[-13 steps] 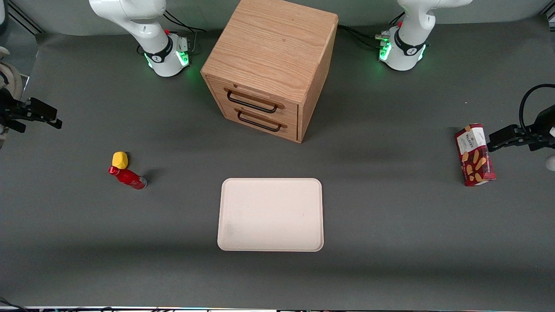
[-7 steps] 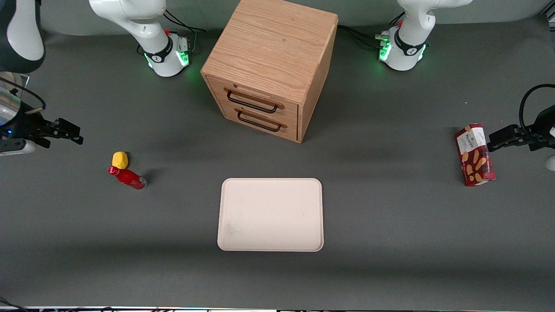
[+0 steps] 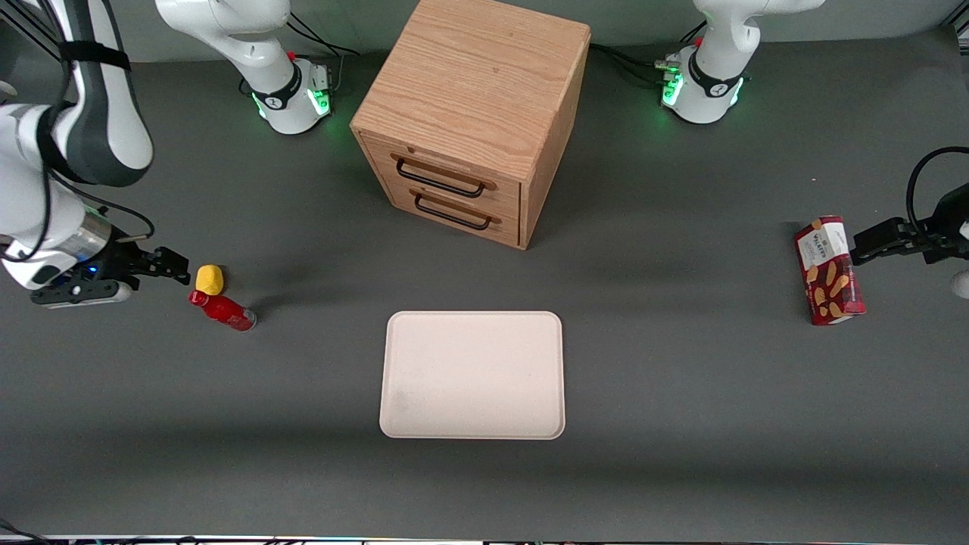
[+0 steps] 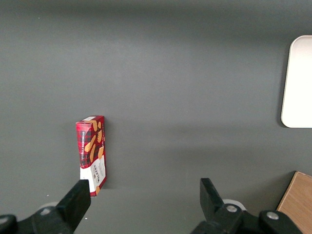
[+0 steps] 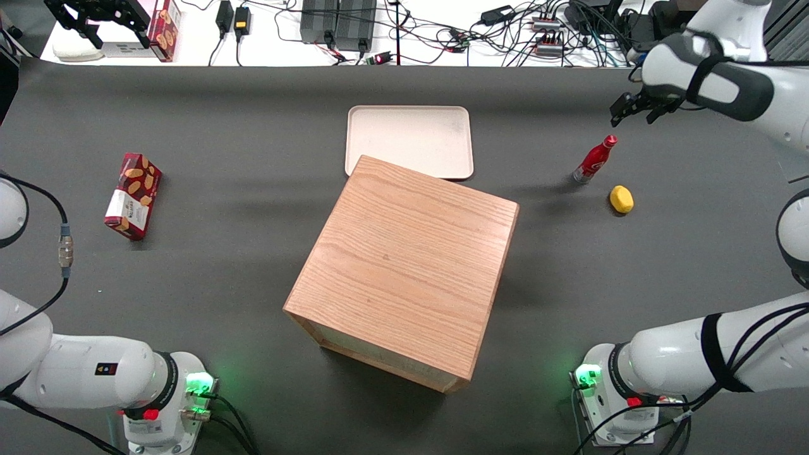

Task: Place coke bottle on tray
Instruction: 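Move the open right gripper down over the red Coca-Cola bottle, then close the right gripper around the bottle's neck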

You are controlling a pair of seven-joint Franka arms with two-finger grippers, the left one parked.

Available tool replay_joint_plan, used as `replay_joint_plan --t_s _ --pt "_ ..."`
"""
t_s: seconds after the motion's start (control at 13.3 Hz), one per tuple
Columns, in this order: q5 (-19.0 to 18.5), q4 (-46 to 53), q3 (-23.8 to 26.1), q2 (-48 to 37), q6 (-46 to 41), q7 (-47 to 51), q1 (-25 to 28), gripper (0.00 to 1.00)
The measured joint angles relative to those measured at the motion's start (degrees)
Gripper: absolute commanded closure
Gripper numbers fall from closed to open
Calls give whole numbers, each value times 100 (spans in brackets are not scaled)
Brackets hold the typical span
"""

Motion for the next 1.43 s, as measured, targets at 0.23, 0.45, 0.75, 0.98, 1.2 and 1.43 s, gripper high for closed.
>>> replay_joint_plan --t_s 0.23,0.45,0.75,0.98,1.2,1.43 --pt "0 -300 1 79 468 0 1 0" --pt "0 -348 0 231 762 -30 0 0" --pt "364 -357 0 481 995 -348 0 0" --pt "466 -358 1 624 1126 -435 -1 0" --pt "467 -358 1 663 1172 -439 2 0" --pt "471 -358 1 663 1159 -439 3 24"
